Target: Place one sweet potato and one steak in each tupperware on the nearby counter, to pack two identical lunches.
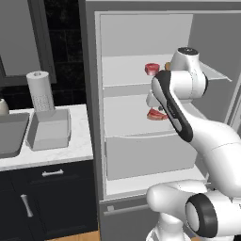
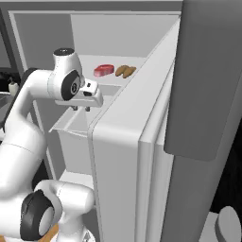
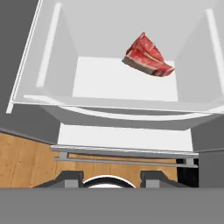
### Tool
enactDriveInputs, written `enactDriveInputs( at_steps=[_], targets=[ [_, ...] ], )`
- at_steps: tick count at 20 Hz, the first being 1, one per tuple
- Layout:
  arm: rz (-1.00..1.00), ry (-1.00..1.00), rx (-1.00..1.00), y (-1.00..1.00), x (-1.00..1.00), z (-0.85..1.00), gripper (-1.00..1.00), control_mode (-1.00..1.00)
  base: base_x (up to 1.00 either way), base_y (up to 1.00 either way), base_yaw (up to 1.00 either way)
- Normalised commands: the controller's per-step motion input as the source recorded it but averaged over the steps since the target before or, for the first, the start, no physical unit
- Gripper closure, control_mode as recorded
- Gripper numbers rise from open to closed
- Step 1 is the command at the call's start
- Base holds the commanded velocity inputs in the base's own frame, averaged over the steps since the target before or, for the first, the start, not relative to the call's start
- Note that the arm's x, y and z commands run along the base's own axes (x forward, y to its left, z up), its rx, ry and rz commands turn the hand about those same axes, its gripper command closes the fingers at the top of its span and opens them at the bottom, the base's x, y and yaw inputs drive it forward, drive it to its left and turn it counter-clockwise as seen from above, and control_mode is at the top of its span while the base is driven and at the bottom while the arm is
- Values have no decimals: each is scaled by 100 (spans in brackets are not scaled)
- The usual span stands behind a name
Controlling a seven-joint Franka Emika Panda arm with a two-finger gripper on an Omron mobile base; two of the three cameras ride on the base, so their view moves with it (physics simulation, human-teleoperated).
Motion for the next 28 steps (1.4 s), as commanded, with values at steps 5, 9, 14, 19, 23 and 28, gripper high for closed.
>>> enactDriveInputs(
  at_steps=[5, 9, 14, 19, 23, 28],
  targets=[
    [-4, 0, 3, -6, -55, 0, -100, -100, 0, 0, 0],
    [-29, 5, 12, -46, -82, -30, -100, -100, 0, 0, 0],
    [-35, 17, 22, -74, -34, -72, -100, -100, 0, 0, 0],
    [-15, 10, 25, -80, 23, -89, -100, -100, 0, 0, 0],
    [-6, 16, 18, -55, 84, -96, -100, -100, 0, 0, 0],
    [-15, -2, 1, 9, 77, -18, -100, -100, 0, 0, 0]
  ],
)
